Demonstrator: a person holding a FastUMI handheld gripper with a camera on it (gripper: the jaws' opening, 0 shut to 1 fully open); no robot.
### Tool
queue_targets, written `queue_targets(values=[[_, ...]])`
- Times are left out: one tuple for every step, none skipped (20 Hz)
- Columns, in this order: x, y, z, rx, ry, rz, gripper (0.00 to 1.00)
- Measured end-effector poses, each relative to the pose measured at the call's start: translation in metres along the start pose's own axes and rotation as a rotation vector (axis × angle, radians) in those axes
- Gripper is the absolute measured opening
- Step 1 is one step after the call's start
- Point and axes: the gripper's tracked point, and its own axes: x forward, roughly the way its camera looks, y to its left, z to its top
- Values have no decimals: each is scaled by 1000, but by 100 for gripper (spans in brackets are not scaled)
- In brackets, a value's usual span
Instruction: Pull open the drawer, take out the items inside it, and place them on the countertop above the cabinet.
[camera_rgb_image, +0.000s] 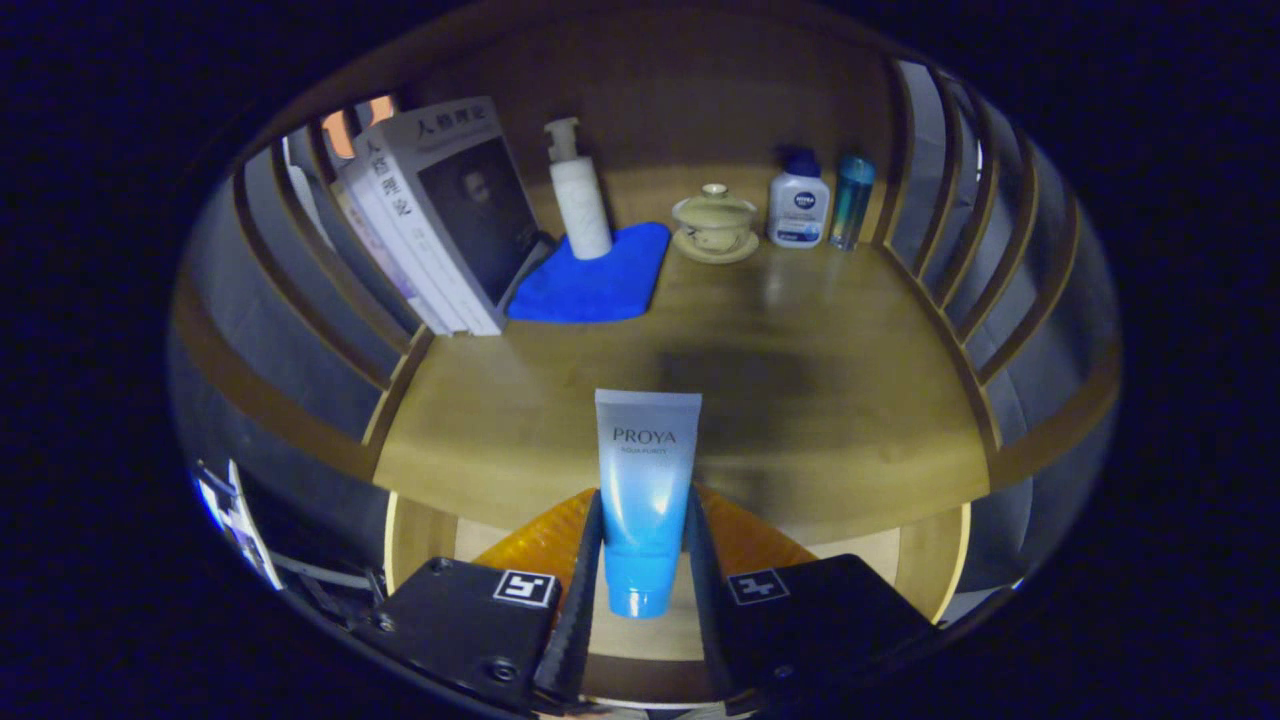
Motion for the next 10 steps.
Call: queue_targets(values=[[5,-1,9,-2,-16,-14,49],[10,-4,14,-12,-19,-33,49],[14,-8,17,-16,-23,-57,49],[18,-12,19,-30,-15,-78,49],[24,-14,23,-32,-25,-98,49],[28,-17,27,-41,-32,-107,49],[33,-17,31,-38,-42,-115,51],[35,-16,31,-43,-43,-120,52],[38,-13,32,-46,-48,-119,53],[37,-11,32,-57,-47,-117,54]])
